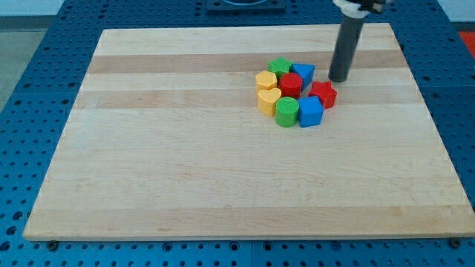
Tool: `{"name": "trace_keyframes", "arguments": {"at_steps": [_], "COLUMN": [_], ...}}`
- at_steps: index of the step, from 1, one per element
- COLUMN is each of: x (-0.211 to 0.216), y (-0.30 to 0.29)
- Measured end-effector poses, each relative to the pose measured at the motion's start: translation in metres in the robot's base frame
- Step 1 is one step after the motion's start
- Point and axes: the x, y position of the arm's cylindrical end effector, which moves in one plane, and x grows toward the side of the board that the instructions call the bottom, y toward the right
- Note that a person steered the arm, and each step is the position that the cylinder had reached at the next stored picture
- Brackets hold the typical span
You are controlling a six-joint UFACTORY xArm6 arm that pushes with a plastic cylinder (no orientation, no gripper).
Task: Adjust the red starcube and green circle
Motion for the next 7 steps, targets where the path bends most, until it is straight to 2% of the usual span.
{"name": "trace_keyframes", "arguments": {"at_steps": [3, 7], "x": [0.069, 0.069], "y": [0.006, -0.022]}}
